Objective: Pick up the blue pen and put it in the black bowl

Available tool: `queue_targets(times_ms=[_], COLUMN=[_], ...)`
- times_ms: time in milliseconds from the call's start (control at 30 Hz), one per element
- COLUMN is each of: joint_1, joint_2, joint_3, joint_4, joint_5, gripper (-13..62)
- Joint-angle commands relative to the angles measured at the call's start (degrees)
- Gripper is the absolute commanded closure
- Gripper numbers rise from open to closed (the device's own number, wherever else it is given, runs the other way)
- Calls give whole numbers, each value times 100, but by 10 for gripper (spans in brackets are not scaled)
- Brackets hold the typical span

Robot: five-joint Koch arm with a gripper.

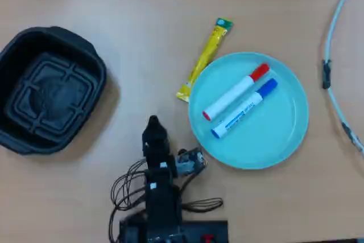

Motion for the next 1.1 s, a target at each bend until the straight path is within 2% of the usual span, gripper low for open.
queue_targets(times_ms=[0,233,400,700,1067], joint_1=[-1143,-984,-940,-686,545], joint_2=[-756,-756,-738,-686,-703], joint_3=[-4676,-4641,-4825,-5871,-6829], joint_4=[5467,5467,5502,5511,5432], joint_5=[747,1099,870,-1916,-3665], gripper=[191,191,191,192,191])
